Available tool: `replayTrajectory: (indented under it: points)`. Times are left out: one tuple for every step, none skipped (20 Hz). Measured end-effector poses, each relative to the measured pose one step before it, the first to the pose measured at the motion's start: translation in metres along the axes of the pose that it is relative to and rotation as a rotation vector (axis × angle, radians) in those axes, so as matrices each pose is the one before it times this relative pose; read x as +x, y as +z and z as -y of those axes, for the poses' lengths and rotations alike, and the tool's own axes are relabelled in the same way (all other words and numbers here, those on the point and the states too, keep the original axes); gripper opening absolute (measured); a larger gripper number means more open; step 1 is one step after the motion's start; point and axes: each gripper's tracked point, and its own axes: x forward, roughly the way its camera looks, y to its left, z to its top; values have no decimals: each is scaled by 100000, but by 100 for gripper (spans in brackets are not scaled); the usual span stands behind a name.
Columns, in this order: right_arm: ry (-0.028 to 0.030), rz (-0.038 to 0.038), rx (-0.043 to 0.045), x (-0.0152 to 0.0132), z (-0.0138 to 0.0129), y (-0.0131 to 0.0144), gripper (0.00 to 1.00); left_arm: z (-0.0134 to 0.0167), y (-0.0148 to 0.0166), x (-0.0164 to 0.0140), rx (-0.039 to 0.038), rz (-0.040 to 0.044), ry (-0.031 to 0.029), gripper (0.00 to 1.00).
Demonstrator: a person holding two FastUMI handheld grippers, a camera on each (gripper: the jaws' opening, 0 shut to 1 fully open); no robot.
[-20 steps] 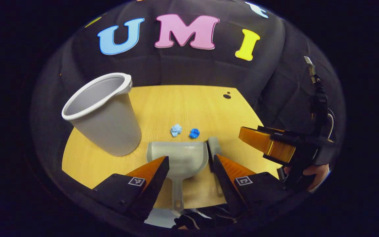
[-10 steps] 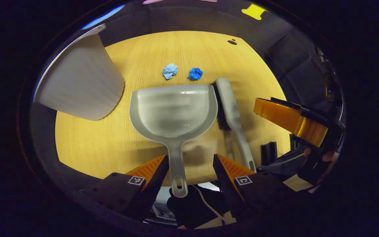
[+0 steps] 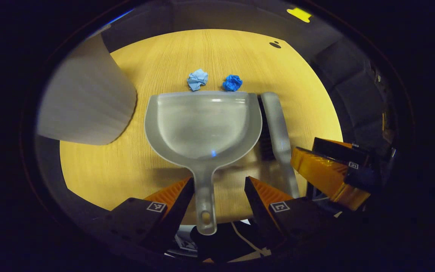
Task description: Pick up the small broom and dustpan from the desktop, sweep the trash into the dustpan with the broom, and then empty the trash into the garbage bin.
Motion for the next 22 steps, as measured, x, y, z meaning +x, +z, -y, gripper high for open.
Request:
replayTrajectory:
  points:
    - [-988,-54,249,110,52,-84,95,-714,295,274,905,-93,2297,82]
    - [-467,-430,744,15,-84,-150,95,-205,214,375,-520,-336,-95,82]
    - [-976,-586,321,265,-8,-300,95,134,409,512,-687,-873,-884,82]
    - [-1373,-591,-163,235,125,-111,95,-121,469,436,-656,-870,-385,82]
    - [-1107,-803,-360,265,48,-245,95,-95,634,697,-631,-792,114,82]
    - [-1334,-1578,-831,315,107,-265,95,-83,178,353,-773,-1348,246,82]
    - [-1334,-1326,-931,234,117,-425,95,2,35,350,-749,-3268,131,82]
    - [-1323,-1420,-638,254,141,-242,95,-11,38,353,-240,-1702,-794,82]
    - [-915,-1777,-630,261,16,-400,95,-90,355,361,-326,-216,43,82]
    - [-1086,-1806,-681,343,32,-289,95,-125,34,250,-364,-149,-387,82]
    - [-1208,-1795,-843,299,-67,-363,95,-194,45,281,287,-575,271,82]
    - [-645,-1632,-222,277,-173,-156,95,-347,174,106,825,199,761,82]
    - [-592,-1510,-222,383,-263,-194,95,-105,101,263,1053,-287,492,82]
    - [-755,-1659,-423,360,-340,-142,96,-227,-34,390,1338,-883,414,82]
    - [-895,-1281,-877,507,-251,-214,96,-61,280,-189,677,-293,594,82]
    - [-1838,-1836,-1061,526,-38,-228,95,-206,188,242,757,1049,827,82]
    - [-1923,-1429,90,540,58,-292,95,-399,214,129,893,1619,1255,82]
    - [-1411,-2555,888,484,119,-551,94,-433,-43,24,498,1684,1386,82]
    - [-38,-3143,1743,579,-142,-563,94,-314,-169,-298,-135,1452,376,82]
    - [1374,-2744,3307,474,-254,-727,85,-28,0,154,-1087,994,153,83]
    - [569,-1306,2782,455,-225,438,93,-34,58,93,-1576,449,209,83]
    - [249,-1063,2285,246,-91,-206,84,-20,10,294,-558,445,14,84]
